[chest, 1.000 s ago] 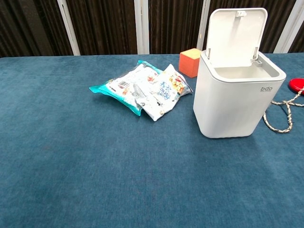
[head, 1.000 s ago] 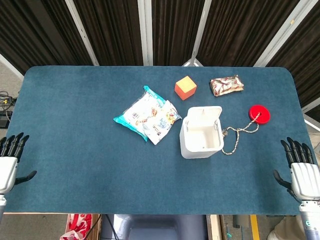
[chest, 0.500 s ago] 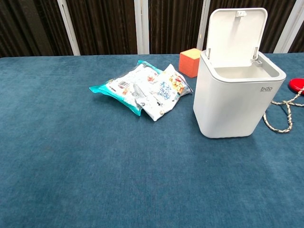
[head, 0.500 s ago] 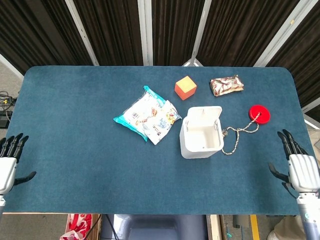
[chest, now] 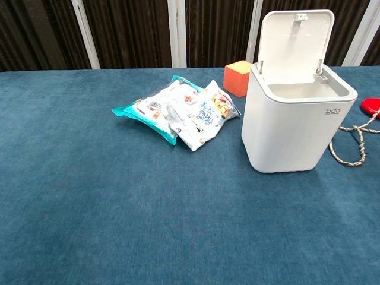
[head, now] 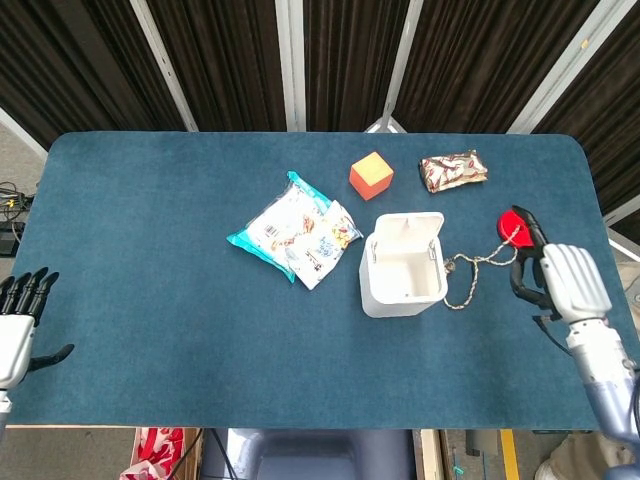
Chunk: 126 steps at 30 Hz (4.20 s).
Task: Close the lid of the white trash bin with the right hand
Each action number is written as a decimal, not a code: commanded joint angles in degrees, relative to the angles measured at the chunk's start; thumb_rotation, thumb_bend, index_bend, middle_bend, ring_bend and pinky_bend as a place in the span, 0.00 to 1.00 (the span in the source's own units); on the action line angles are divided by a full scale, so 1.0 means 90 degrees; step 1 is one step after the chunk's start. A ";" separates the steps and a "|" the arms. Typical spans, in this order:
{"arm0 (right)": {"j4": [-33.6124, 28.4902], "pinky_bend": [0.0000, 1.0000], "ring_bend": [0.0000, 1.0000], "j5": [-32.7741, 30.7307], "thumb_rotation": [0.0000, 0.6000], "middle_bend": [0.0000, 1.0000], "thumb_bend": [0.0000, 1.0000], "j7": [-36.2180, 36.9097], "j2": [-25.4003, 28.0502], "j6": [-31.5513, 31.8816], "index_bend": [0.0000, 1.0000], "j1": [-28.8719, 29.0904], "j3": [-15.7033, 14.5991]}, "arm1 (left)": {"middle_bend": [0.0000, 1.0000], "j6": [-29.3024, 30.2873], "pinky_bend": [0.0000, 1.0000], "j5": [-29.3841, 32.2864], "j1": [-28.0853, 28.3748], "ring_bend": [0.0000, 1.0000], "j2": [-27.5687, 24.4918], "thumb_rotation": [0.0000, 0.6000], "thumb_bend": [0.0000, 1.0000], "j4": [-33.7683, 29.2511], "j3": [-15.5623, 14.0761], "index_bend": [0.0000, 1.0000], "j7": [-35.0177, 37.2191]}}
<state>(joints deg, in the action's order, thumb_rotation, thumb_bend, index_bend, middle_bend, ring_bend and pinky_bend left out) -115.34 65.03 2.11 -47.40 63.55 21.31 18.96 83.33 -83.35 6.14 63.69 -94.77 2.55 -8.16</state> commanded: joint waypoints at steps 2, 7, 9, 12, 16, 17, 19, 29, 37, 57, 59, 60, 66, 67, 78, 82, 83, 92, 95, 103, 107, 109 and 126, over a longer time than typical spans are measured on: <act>-0.0324 0.75 0.80 -0.0866 1.00 0.72 0.72 -0.0267 0.0196 -0.0668 0.00 0.0566 0.0272 | 0.00 -0.0076 0.00 0.0043 0.0022 0.00 -0.0022 1.00 0.00 -0.0019 -0.0001 0.00 0.0016; -0.0352 0.76 0.82 -0.1763 1.00 0.74 0.76 -0.0543 0.0222 -0.1180 0.00 0.1134 0.0357 | 0.00 -0.0144 0.00 0.0056 0.0050 0.00 -0.0043 1.00 0.00 -0.0039 -0.0011 0.00 0.0010; -0.0330 0.76 0.82 -0.2001 1.00 0.74 0.76 -0.0671 0.0197 -0.1249 0.03 0.1295 0.0345 | 0.00 -0.0154 0.00 0.0055 0.0056 0.00 -0.0043 1.00 0.00 -0.0038 -0.0011 0.00 0.0018; -0.0284 0.76 0.82 -0.2389 1.00 0.74 0.76 -0.0861 0.0118 -0.1321 0.05 0.1567 0.0325 | 0.00 -0.0183 0.00 0.0068 0.0068 0.00 -0.0047 1.00 0.00 -0.0035 -0.0010 0.00 0.0046; -0.0242 0.76 0.82 -0.2788 1.00 0.74 0.76 -0.1083 0.0028 -0.1334 0.05 0.1876 0.0299 | 0.00 -0.0227 0.00 0.0097 0.0086 0.00 -0.0061 1.00 0.00 -0.0037 -0.0003 0.00 0.0087; -0.0234 0.76 0.82 -0.2894 1.00 0.74 0.76 -0.1128 0.0007 -0.1338 0.05 0.1948 0.0290 | 0.00 -0.0236 0.00 0.0103 0.0090 0.00 -0.0063 1.00 0.00 -0.0035 -0.0001 0.00 0.0095; -0.0232 0.76 0.82 -0.3084 1.00 0.74 0.76 -0.1214 -0.0016 -0.1370 0.05 0.2068 0.0257 | 0.00 -0.0247 0.00 0.0111 0.0094 0.00 -0.0068 1.00 0.00 -0.0036 -0.0001 0.00 0.0114; -0.0297 0.76 0.82 -0.4015 1.00 0.74 0.76 -0.1707 -0.0098 -0.1445 0.12 0.2676 -0.0021 | 0.00 -0.0318 0.00 0.0153 0.0109 0.00 -0.0120 1.00 0.00 -0.0071 -0.0019 0.00 0.0138; -0.0511 0.76 0.82 -0.4255 1.00 0.74 0.78 -0.1782 -0.0031 -0.1359 0.27 0.2858 -0.0127 | 0.00 -0.0280 0.00 0.0140 0.0103 0.00 -0.0104 1.00 0.00 -0.0062 -0.0021 0.00 0.0090; -0.1298 0.76 0.82 -0.3860 1.00 0.74 0.78 -0.1524 0.0611 -0.1630 0.30 0.2676 -0.0407 | 0.00 -0.0231 0.00 0.0094 0.0094 0.00 -0.0084 1.00 0.00 -0.0045 -0.0038 0.00 0.0036; -0.1354 0.76 0.82 -0.3784 1.00 0.74 0.78 -0.1511 0.0628 -0.1659 0.30 0.2644 -0.0473 | 0.00 -0.0222 0.00 0.0083 0.0094 0.00 -0.0082 1.00 0.00 -0.0045 -0.0039 0.00 0.0030; -0.1375 0.76 0.82 -0.3739 1.00 0.74 0.78 -0.1511 0.0628 -0.1668 0.30 0.2627 -0.0509 | 0.00 -0.0219 0.00 0.0077 0.0093 0.00 -0.0081 1.00 0.00 -0.0045 -0.0041 0.00 0.0026; -0.1437 0.76 0.82 -0.3512 1.00 0.74 0.78 -0.1513 0.0539 -0.1647 0.30 0.2544 -0.0702 | 0.00 -0.0216 0.00 0.0052 0.0095 0.00 -0.0074 1.00 0.00 -0.0045 -0.0054 0.00 0.0012; -0.1448 0.76 0.82 -0.3476 1.00 0.74 0.78 -0.1510 0.0512 -0.1645 0.30 0.2528 -0.0739 | 0.00 -0.0218 0.00 0.0054 0.0096 0.00 -0.0074 1.00 0.00 -0.0043 -0.0053 0.00 0.0009; -0.1401 0.76 0.82 -0.3238 1.00 0.74 0.78 -0.1573 0.0155 -0.1546 0.30 0.2478 -0.1042 | 0.00 -0.0227 0.00 0.0066 0.0098 0.00 -0.0074 1.00 0.00 -0.0049 -0.0053 0.00 0.0007; -0.1378 0.76 0.82 -0.3158 1.00 0.74 0.78 -0.1588 -0.0002 -0.1436 0.29 0.2476 -0.1095 | 0.00 -0.0240 0.00 0.0076 0.0103 0.00 -0.0075 1.00 0.00 -0.0047 -0.0053 0.00 0.0016; -0.1373 0.76 0.82 -0.3138 1.00 0.74 0.78 -0.1590 -0.0032 -0.1406 0.28 0.2472 -0.1105 | 0.00 -0.0242 0.00 0.0077 0.0104 0.00 -0.0076 1.00 0.00 -0.0048 -0.0052 0.00 0.0017; -0.1307 0.76 0.82 -0.3098 1.00 0.74 0.78 -0.1644 -0.0219 -0.1330 0.27 0.2468 -0.1255 | 0.00 -0.0249 0.00 0.0083 0.0105 0.00 -0.0079 1.00 0.00 -0.0049 -0.0056 0.00 0.0012; -0.1273 0.76 0.82 -0.3106 1.00 0.74 0.78 -0.1696 -0.0269 -0.1333 0.27 0.2479 -0.1326 | 0.00 -0.0248 0.00 0.0085 0.0104 0.00 -0.0081 1.00 0.00 -0.0053 -0.0057 0.00 0.0002; -0.1318 0.76 0.82 -0.3016 1.00 0.74 0.78 -0.1557 -0.0200 -0.1171 0.27 0.2445 -0.1219 | 0.00 -0.0230 0.00 0.0075 0.0096 0.00 -0.0079 1.00 0.00 -0.0058 -0.0061 0.00 -0.0005; -0.1349 0.76 0.82 -0.2738 1.00 0.74 0.78 -0.1487 -0.0042 -0.0928 0.24 0.2351 -0.1094 | 0.00 -0.0225 0.00 0.0083 0.0093 0.00 -0.0079 1.00 0.00 -0.0058 -0.0058 0.00 0.0000; -0.1256 0.75 0.80 -0.2220 1.00 0.74 0.78 -0.1661 0.0107 -0.0506 0.20 0.2159 -0.1120 | 0.00 -0.0203 0.00 0.0069 0.0087 0.00 -0.0081 1.00 0.00 -0.0064 -0.0056 0.00 0.0005; 0.1132 0.00 0.00 0.1330 1.00 0.00 0.35 -0.0659 -0.1010 0.1965 0.00 -0.0438 -0.2492 | 0.00 0.0029 0.00 -0.0038 -0.0016 0.00 -0.0034 1.00 0.00 -0.0022 -0.0080 0.00 -0.0115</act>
<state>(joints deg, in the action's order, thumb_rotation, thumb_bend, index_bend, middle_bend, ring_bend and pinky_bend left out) -110.68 72.48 -6.77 -53.20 76.15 22.07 -0.83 83.46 -83.58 6.08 63.30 -95.05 1.86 -9.08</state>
